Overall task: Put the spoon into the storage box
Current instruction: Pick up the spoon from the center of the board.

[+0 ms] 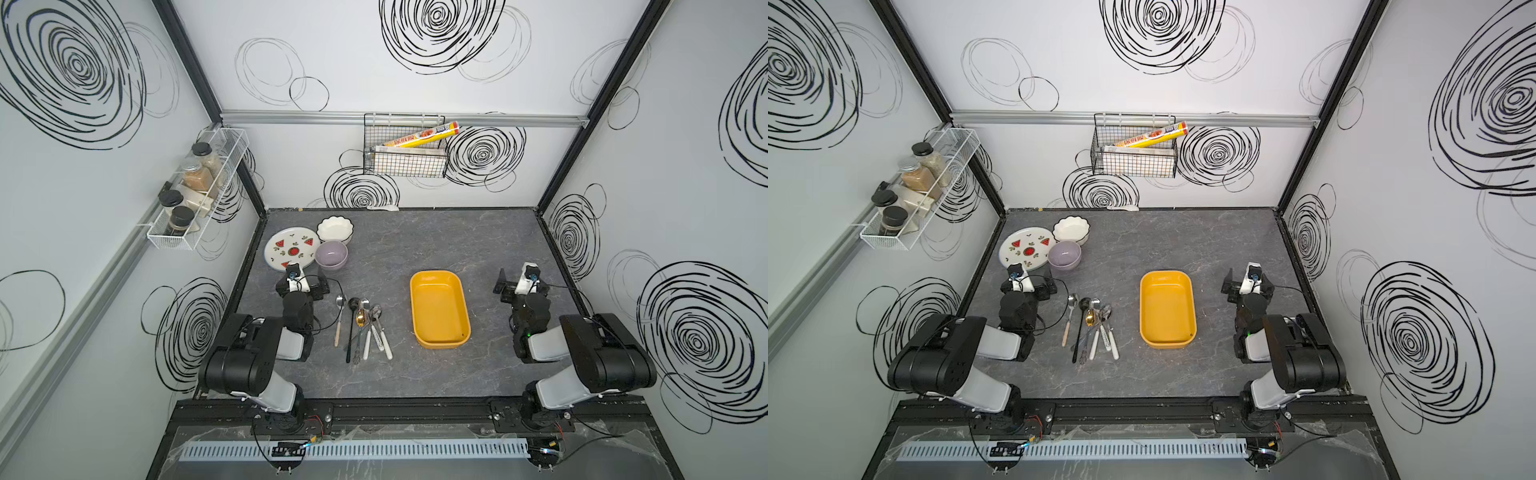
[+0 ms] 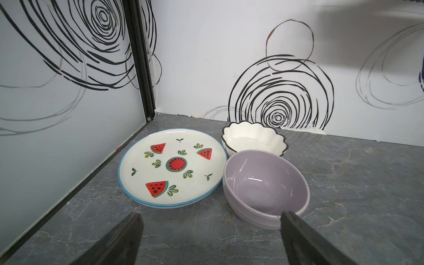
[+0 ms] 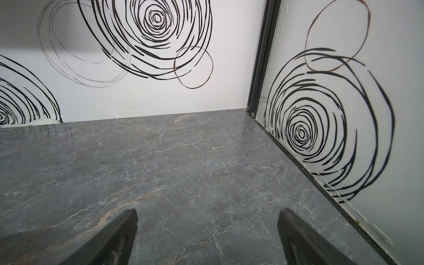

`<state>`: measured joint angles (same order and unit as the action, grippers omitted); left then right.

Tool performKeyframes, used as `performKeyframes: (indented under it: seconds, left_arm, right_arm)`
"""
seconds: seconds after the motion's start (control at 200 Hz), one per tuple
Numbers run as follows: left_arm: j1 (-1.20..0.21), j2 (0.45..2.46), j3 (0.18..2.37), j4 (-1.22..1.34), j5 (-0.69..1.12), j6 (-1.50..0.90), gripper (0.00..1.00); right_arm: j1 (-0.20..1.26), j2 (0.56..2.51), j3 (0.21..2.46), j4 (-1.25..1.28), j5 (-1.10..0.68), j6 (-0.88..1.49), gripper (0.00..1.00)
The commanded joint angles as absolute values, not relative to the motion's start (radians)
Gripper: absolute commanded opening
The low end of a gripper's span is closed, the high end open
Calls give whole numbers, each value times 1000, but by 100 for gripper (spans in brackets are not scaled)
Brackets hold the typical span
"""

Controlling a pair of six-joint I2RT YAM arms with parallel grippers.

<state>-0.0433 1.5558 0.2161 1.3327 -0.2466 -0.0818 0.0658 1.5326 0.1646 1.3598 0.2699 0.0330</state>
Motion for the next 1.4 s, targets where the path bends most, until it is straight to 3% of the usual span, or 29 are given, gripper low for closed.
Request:
performKeyframes:
  seconds: [0.0, 0.721, 0.781, 0.841, 0.956, 1.066, 1.131, 1.251, 1.397]
  left_arm:
    - [-34, 1557, 221, 1358, -236, -73, 99]
    - [-37, 1554, 220, 1357, -243, -71, 99]
    - [-80, 1526, 215, 1354, -388, -78, 99]
    - [-101, 1484, 199, 1368, -412, -49, 99]
    - [-212, 1353, 282, 1158, -569, 28, 99]
    - [-217, 1197, 314, 930, -660, -244, 99]
    - [-172, 1125, 340, 751, -569, -368, 99]
    - [-114, 1051, 311, 689, -358, -528, 99]
    - [-119, 1003, 312, 611, -123, -625, 98]
  right_arm:
    - [62, 1530, 160, 1384, 261, 21, 100]
    - [61, 1532, 163, 1380, 262, 25, 100]
    - [62, 1533, 164, 1376, 262, 26, 100]
    - [61, 1531, 164, 1376, 262, 24, 100]
    - [75, 1481, 187, 1295, 359, 38, 100]
    - [96, 1305, 234, 1091, 377, 16, 100]
    - [98, 1194, 270, 953, 409, 127, 100]
    - [95, 977, 282, 784, 421, 381, 100]
    - [95, 780, 260, 725, 124, 442, 98]
